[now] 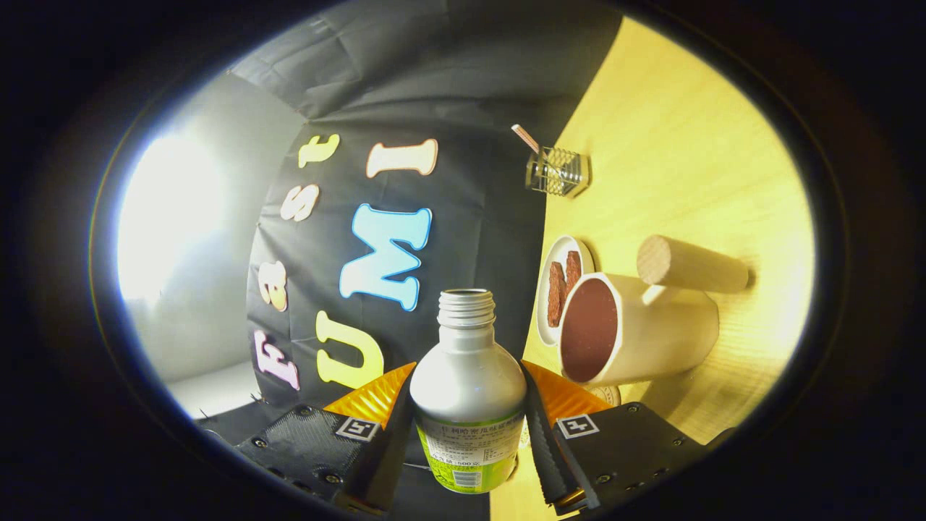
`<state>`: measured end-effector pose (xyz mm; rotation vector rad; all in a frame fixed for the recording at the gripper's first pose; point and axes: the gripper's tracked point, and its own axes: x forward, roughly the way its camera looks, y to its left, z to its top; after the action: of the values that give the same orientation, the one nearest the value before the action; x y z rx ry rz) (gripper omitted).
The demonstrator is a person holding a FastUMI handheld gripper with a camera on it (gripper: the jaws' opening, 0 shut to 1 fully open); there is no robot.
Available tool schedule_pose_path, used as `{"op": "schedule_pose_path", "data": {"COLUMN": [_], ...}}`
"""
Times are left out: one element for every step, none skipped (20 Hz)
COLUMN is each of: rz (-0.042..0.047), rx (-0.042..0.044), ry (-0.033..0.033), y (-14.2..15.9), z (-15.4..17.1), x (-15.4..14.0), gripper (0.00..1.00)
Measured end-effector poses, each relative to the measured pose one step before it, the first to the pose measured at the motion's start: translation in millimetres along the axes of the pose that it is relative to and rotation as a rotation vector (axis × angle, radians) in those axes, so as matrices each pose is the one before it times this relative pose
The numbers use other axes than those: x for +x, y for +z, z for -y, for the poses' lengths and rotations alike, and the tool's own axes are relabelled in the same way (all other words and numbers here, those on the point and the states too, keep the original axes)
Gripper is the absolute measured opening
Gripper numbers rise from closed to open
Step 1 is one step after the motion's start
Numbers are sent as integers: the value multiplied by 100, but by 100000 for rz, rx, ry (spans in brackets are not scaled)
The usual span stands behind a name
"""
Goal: Take the bottle from table, then pour the juice into the cup, finally place the bottle on the coaster
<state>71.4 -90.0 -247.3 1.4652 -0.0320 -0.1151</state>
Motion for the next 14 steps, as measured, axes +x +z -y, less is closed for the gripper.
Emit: {"op": "schedule_pose_path", "data": {"rz": [-456, -643, -484, -348, -96, 336, -1000, -1227, -498, -158, 233, 467, -169, 194], "rx": [-4746, -5034, -4669, -4205, -3743, -3284, -3276, -3292, -3707, -4421, -4994, -5098, -4341, -3670], "ry": [-1404, -1692, -879, -752, -1136, -890, -313, -265, -327, -414, -869, -848, -1761, -416], "y": [-91, 34, -40, 44, -77, -48, -357, -406, -278, -226, 78, 234, -93, 140], "z": [75, 114, -144, -237, -95, -30, -404, -354, -354, -384, -175, -258, -359, -254], "x": [52, 8, -193, 8, 123, 168, 102, 128, 39, -100, -88, -61, 73, -22], "gripper": [74, 74, 74, 74, 74, 74, 74, 74, 74, 74, 74, 74, 74, 74]}}
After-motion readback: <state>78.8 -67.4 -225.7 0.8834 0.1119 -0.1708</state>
